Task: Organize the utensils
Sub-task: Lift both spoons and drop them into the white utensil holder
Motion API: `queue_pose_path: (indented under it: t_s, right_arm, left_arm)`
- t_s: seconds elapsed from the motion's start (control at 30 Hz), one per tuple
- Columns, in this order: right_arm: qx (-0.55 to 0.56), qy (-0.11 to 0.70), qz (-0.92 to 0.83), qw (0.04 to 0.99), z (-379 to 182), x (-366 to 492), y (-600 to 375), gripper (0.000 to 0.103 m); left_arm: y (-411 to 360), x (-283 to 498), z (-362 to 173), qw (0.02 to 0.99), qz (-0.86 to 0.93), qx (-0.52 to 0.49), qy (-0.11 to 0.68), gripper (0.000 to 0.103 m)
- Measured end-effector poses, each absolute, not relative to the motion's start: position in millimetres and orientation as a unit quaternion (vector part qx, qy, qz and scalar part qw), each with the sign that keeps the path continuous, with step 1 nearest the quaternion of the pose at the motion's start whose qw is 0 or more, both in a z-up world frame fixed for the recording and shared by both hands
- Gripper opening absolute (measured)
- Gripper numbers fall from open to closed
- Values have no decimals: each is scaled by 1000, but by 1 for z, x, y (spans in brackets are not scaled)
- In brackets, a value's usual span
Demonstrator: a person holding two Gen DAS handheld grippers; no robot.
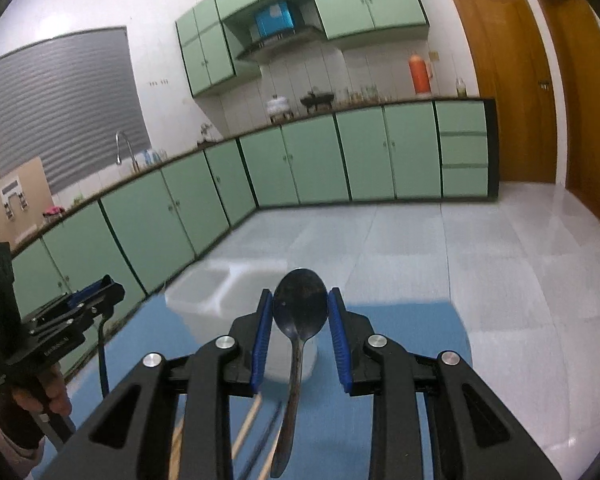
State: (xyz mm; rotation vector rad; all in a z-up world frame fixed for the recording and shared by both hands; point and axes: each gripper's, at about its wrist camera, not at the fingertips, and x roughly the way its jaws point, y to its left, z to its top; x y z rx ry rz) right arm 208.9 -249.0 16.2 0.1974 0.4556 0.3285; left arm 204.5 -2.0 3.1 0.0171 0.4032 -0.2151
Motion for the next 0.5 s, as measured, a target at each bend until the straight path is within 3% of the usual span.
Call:
queue_pose_path:
  t_s: [0.3, 0.5]
  right_arm:
    - [87, 155, 162, 971, 67, 260, -228, 28]
    - [65, 142, 150, 976, 65, 300, -202, 28]
  left_arm:
    - [-30, 255, 61, 988, -110, 24, 102, 33]
    - [-47, 302, 52, 991, -93, 48, 85, 34]
